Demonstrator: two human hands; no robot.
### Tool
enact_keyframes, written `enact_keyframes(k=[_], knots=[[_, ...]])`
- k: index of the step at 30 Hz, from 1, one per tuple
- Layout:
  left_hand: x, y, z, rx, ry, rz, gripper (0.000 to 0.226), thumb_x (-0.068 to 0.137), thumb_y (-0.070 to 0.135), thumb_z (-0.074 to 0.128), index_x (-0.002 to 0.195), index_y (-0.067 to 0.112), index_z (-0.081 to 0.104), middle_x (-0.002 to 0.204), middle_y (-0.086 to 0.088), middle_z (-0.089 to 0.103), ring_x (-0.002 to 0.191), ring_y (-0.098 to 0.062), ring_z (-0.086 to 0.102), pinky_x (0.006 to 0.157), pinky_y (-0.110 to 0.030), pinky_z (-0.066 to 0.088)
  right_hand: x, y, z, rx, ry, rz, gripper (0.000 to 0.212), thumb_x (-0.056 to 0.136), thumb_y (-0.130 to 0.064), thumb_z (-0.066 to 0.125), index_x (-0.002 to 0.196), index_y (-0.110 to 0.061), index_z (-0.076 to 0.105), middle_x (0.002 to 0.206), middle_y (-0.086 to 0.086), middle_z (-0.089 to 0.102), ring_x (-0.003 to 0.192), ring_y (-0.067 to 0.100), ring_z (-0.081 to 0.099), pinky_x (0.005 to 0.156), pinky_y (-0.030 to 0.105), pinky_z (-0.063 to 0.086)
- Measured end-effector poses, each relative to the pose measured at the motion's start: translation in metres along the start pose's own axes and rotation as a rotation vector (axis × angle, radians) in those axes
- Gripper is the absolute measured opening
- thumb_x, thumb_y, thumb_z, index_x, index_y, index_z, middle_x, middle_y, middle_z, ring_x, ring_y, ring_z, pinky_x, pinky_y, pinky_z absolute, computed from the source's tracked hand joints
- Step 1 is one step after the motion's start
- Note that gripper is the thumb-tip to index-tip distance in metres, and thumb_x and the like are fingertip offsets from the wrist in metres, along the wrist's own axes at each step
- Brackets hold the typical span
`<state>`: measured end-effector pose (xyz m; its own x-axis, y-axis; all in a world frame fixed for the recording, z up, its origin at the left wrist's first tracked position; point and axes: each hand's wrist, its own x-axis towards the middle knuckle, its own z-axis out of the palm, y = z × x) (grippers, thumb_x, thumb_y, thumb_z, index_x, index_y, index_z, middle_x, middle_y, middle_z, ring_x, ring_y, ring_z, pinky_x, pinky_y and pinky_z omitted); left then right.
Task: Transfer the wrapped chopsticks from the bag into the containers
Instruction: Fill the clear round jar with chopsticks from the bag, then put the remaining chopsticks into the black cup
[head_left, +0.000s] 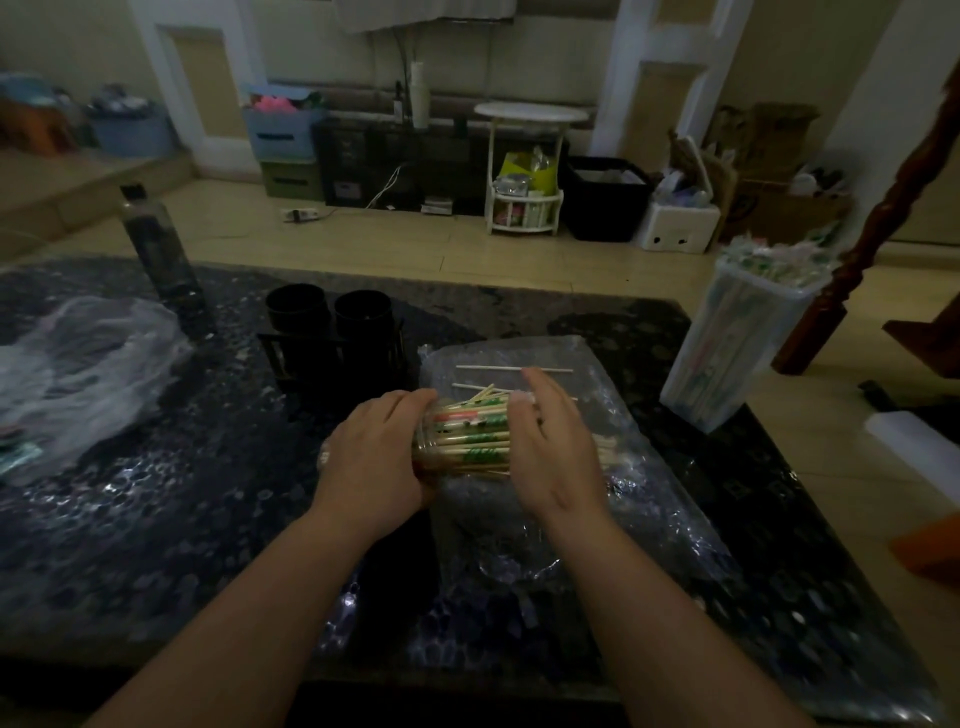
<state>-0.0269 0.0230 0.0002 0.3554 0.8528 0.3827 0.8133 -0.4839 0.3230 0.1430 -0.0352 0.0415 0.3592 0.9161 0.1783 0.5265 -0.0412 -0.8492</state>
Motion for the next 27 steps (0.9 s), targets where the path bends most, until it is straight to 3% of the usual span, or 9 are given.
enact_keyframes(k=[6,9,11,13,16,20,24,27], knots=[[0.002,0.003,0.0,0.018,0.031,0.022,0.095,0.049,0.034,0.085,0.137,0.021,0.048,0.128,-0.003,0.056,0.112,-0.028,0.053,0.095,-0.044,0.046,0.007,0.004,-0.009,-0.012,-0.031,-0.014,0.047,0.101,-0.036,0.044,0.146,-0.021,0.045,0.153,-0.003,0.04,0.138,0.011,0.037,0.114,0.034,0.032],[0.003,0.005,-0.003,-0.033,0.025,-0.013,0.095,0.052,0.035,0.084,0.138,0.022,0.047,0.13,-0.002,0.054,0.113,-0.027,0.052,0.096,-0.042,0.045,0.007,0.001,-0.014,0.12,-0.043,-0.043,0.05,0.099,-0.046,0.045,0.146,-0.028,0.043,0.151,-0.006,0.041,0.136,0.009,0.039,0.113,0.038,0.036],[0.004,0.006,-0.005,-0.075,0.032,-0.067,0.095,0.053,0.035,0.084,0.139,0.025,0.044,0.13,0.0,0.052,0.114,-0.025,0.051,0.097,-0.041,0.044,0.007,-0.001,-0.017,0.285,-0.018,-0.009,0.045,0.099,-0.046,0.042,0.142,-0.033,0.047,0.144,-0.009,0.048,0.128,0.005,0.047,0.104,0.029,0.044],[0.006,0.007,-0.008,-0.148,0.047,-0.16,0.096,0.054,0.034,0.087,0.14,0.026,0.043,0.13,0.0,0.05,0.116,-0.024,0.049,0.097,-0.039,0.044,0.009,0.001,-0.022,0.367,0.056,0.035,0.031,0.104,-0.034,0.041,0.131,-0.031,0.057,0.129,-0.012,0.057,0.115,0.001,0.054,0.09,0.016,0.045],[0.012,0.01,-0.013,-0.288,0.09,-0.27,0.098,0.055,0.038,0.091,0.139,0.029,0.042,0.128,0.003,0.048,0.115,-0.019,0.048,0.094,-0.036,0.045,0.015,0.013,-0.031,0.201,0.133,0.051,0.032,0.103,-0.025,0.046,0.131,-0.022,0.06,0.127,-0.006,0.06,0.111,0.005,0.054,0.082,0.013,0.042],[0.023,0.026,-0.014,-0.479,0.121,-0.298,0.096,0.053,0.037,0.092,0.135,0.035,0.042,0.122,0.01,0.052,0.109,-0.012,0.052,0.088,-0.03,0.044,0.02,0.026,-0.037,0.069,0.046,0.073,0.036,0.099,-0.02,0.054,0.135,-0.025,0.057,0.118,-0.003,0.061,0.088,-0.005,0.054,0.065,0.003,0.039],[0.038,0.052,-0.006,-0.641,0.082,-0.307,0.098,0.052,0.032,0.094,0.135,0.035,0.042,0.122,0.014,0.054,0.108,-0.008,0.053,0.088,-0.026,0.042,0.03,0.032,-0.045,0.083,0.032,0.079,0.041,0.098,-0.018,0.056,0.138,-0.026,0.053,0.13,0.0,0.06,0.104,0.001,0.057,0.083,0.014,0.044],[0.057,0.073,0.006,-0.722,0.038,-0.304,0.094,0.051,0.026,0.095,0.129,0.035,0.044,0.118,0.013,0.059,0.106,-0.009,0.057,0.09,-0.027,0.046,0.04,0.036,-0.061,0.129,0.038,0.096,0.043,0.098,-0.022,0.057,0.14,-0.029,0.05,0.137,-0.004,0.055,0.115,0.0,0.05,0.089,0.019,0.041]])
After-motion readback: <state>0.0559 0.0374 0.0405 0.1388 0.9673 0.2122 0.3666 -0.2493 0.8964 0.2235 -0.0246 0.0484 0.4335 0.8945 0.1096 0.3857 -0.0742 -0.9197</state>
